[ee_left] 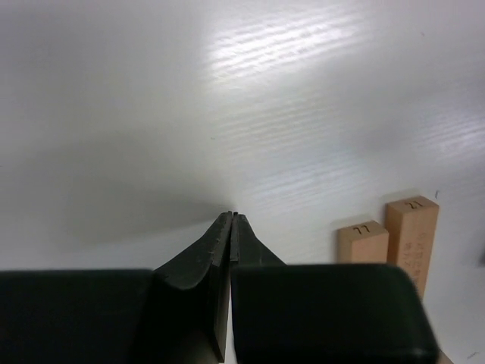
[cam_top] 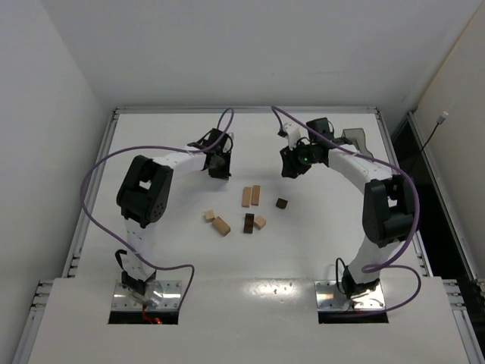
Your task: Build the wood block tower
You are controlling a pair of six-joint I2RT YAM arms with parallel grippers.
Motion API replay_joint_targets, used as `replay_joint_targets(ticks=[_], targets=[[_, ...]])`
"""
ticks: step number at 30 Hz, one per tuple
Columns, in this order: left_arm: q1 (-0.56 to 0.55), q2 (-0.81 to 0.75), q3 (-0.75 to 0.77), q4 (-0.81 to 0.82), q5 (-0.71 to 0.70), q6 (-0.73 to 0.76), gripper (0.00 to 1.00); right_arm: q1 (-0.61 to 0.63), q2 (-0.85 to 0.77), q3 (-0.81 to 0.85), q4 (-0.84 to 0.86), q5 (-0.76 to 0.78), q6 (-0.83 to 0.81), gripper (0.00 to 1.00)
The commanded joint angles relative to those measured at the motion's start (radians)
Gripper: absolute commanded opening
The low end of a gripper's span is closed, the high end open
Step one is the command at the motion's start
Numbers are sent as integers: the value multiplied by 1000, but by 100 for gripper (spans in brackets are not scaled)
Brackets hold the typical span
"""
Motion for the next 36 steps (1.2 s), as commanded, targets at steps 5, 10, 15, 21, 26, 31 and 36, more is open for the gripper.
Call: replay_joint_targets(ticks=[5, 10, 15, 21, 26, 31, 36], targets=[[-27, -123, -87, 17, 39, 1, 0, 43, 49, 27, -68, -68, 41, 30], [-68, -146, -133, 37, 59, -10, 0, 94, 38, -43, -19, -28, 111, 24], [-68, -155, -184, 60, 94, -30, 0, 118, 47, -96, 50, 22, 261, 16], [-68, -155, -207, 78, 105, -39, 0, 128, 81, -145, 122, 78, 416, 7], [-68, -145, -207, 97, 130, -58, 0, 128, 100, -145, 134, 142, 470, 4], [-68, -115, -189, 97, 153, -76, 0, 147, 132, -111, 134, 180, 530, 0], [-68, -115, -199, 115, 176, -85, 0, 157, 164, -79, 134, 191, 553, 0]])
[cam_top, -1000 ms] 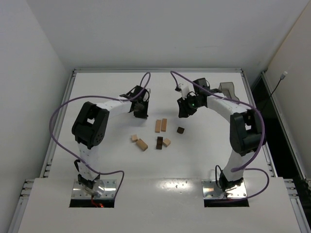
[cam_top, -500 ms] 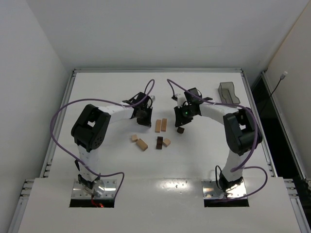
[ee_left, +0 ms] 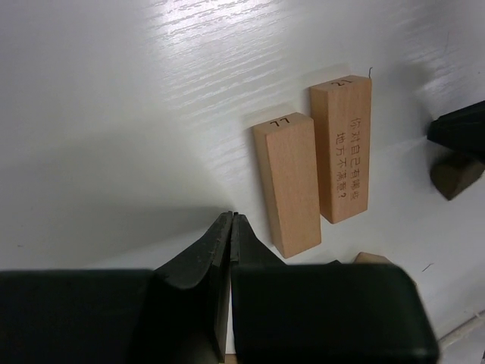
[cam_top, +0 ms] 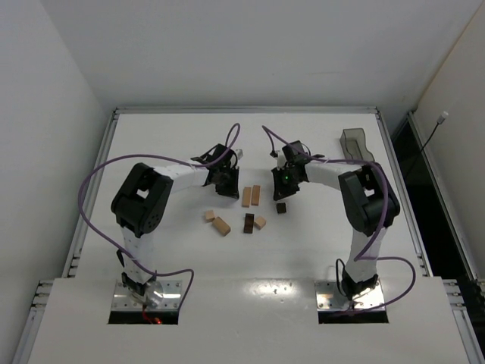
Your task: Build the wood block tower
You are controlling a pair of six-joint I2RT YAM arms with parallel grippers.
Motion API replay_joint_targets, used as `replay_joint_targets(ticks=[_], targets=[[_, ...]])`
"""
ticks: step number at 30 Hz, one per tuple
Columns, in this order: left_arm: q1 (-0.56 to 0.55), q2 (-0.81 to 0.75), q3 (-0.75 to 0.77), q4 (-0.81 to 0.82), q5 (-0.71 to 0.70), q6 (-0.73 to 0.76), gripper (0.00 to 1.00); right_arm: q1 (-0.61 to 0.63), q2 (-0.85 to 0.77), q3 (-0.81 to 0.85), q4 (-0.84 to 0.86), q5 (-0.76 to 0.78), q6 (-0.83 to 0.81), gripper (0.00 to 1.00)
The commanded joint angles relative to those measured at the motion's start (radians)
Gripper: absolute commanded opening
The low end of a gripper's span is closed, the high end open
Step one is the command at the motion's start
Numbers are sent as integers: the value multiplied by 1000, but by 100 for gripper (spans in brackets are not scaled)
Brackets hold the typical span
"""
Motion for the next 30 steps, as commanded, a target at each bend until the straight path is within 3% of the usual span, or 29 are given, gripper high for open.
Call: replay_joint_targets(ticks=[1, 30], targets=[[2, -4, 4, 38, 33, -18, 0, 14, 28, 56, 29, 20, 51, 0], [2, 34, -5, 76, 89, -55, 0, 114, 128, 164, 0, 9, 89, 0]])
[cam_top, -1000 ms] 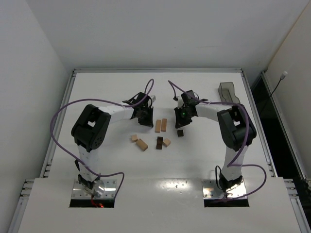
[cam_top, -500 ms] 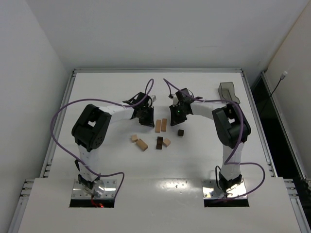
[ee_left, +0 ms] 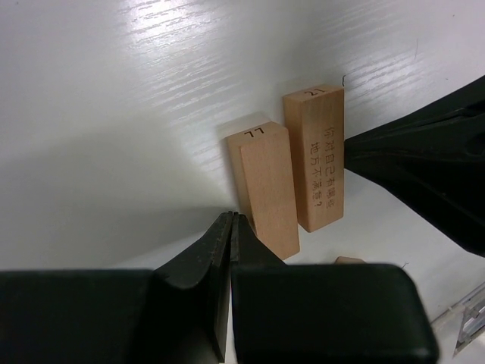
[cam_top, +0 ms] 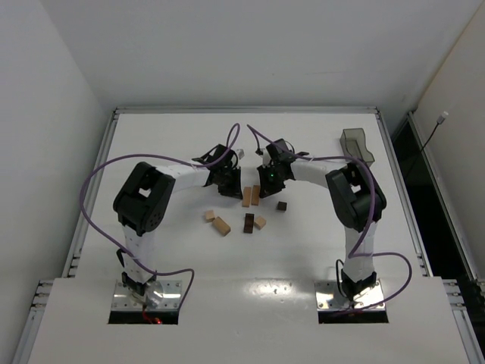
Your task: Build the wood block tower
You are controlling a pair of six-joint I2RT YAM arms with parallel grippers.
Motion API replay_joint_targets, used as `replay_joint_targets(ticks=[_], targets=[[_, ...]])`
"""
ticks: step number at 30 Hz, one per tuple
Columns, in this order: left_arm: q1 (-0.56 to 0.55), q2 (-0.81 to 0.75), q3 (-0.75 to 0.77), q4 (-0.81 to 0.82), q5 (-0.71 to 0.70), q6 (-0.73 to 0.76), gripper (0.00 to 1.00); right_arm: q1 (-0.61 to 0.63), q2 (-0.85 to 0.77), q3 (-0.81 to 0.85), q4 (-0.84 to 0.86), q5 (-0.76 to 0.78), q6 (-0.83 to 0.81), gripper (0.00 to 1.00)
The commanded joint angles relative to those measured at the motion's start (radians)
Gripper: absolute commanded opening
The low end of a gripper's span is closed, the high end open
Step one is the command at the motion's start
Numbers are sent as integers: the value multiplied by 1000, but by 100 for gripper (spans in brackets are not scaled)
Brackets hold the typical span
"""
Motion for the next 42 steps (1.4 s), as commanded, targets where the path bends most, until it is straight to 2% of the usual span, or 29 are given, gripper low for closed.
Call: replay_joint_targets(ticks=[1, 26, 42], targets=[[2, 14, -5, 29, 29, -14, 0, 18, 27, 32, -8, 2, 14, 0], [2, 51, 14, 49, 0, -44, 0, 54, 54, 41, -18, -26, 5, 0], [2, 78, 33, 49, -38, -44, 0, 64, 27, -28, -18, -26, -4, 0]])
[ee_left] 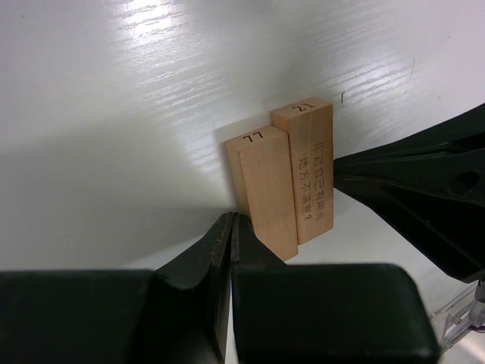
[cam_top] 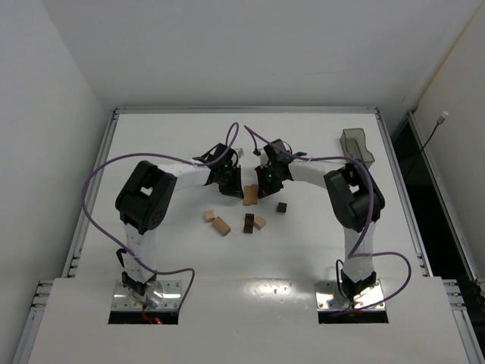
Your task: Build the wood block tower
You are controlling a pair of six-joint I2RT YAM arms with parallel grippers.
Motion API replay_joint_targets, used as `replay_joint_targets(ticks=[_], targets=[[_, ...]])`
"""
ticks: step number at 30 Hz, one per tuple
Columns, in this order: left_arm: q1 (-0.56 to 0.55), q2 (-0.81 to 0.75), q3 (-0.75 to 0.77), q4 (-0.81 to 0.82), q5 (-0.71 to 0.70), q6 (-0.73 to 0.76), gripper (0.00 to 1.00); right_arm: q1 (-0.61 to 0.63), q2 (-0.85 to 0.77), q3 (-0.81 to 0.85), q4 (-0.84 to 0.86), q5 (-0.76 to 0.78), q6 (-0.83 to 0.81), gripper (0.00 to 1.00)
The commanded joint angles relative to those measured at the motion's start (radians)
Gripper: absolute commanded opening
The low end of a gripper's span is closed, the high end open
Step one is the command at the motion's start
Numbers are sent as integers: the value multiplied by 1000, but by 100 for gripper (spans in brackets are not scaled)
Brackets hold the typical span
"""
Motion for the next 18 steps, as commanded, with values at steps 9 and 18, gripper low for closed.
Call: replay_joint_targets(ticks=[9, 18], targets=[[-3, 26, 3, 43, -56, -2, 0, 42, 6, -53, -1, 0, 0, 0], [-3, 6, -46, 63, -56, -2, 0, 33, 15, -16, -20, 75, 0, 0]])
